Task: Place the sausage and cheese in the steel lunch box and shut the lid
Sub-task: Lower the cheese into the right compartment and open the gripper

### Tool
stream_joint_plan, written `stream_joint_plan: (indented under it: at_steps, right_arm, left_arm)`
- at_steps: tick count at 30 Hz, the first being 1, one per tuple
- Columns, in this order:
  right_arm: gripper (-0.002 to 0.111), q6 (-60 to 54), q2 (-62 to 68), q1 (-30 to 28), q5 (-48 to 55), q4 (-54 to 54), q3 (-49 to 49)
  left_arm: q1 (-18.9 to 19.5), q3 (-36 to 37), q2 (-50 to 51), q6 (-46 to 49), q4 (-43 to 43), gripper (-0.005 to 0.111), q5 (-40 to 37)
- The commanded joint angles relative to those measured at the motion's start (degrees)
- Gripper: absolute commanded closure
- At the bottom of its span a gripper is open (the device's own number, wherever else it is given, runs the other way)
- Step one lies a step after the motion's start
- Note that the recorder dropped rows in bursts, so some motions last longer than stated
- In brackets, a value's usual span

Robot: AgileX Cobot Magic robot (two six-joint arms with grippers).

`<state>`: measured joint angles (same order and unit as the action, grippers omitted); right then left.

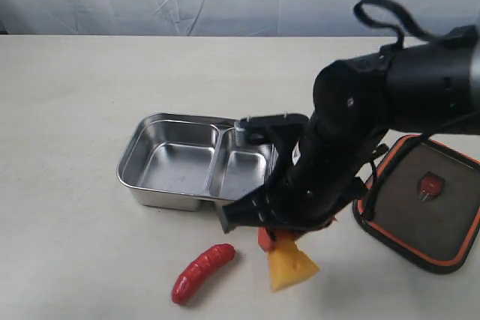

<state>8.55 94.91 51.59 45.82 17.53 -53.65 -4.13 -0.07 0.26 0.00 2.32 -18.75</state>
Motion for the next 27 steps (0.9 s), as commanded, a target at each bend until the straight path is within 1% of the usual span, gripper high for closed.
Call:
stream_joint_plan:
  at_steps: [1,4,8,12,17,24,27]
  right_arm:
    - [0.108,-0.5,-5.2,-0.1,-1.3,-1.6,-5.0]
    - [0.108,-0.5,-4.7,-0.2,-2.3,-5.7,-10.6]
    - [0.108,0.3,0.8,-0.2,-1.0,-13.9,-19.4]
    - [0.108,0.6,8.7,-0.2,-0.2,-14.6,-25.7]
    - [0.108,0.6,11.7,-0.3,-1.6,-14.5,-27.5]
    - [0.108,0.8,14.4,-4.1,0.6,-12.7,-27.8]
    - [0.108,0.8,14.9,-4.5,1.1,-11.9,-27.8]
  left_arm:
    - [-0.4,0.1,-0.3,0.0,0.1,0.107,0.6]
    - [-0.4,0.1,-0.3,0.0,0.1,0.107,0.6]
    - [-0.4,0.1,-0.3,0.0,0.1,0.107,0.6]
    - [-0.4,0.1,-0.3,0.0,0.1,0.107,0.6]
    - [-0.4,0.1,-0.3,0.0,0.1,0.107,0.6]
    - [-0.4,0.1,-0.3,0.0,0.1,0.107,0.6]
    - [-0.4,0.1,-0.3,0.0,0.1,0.107,0.6]
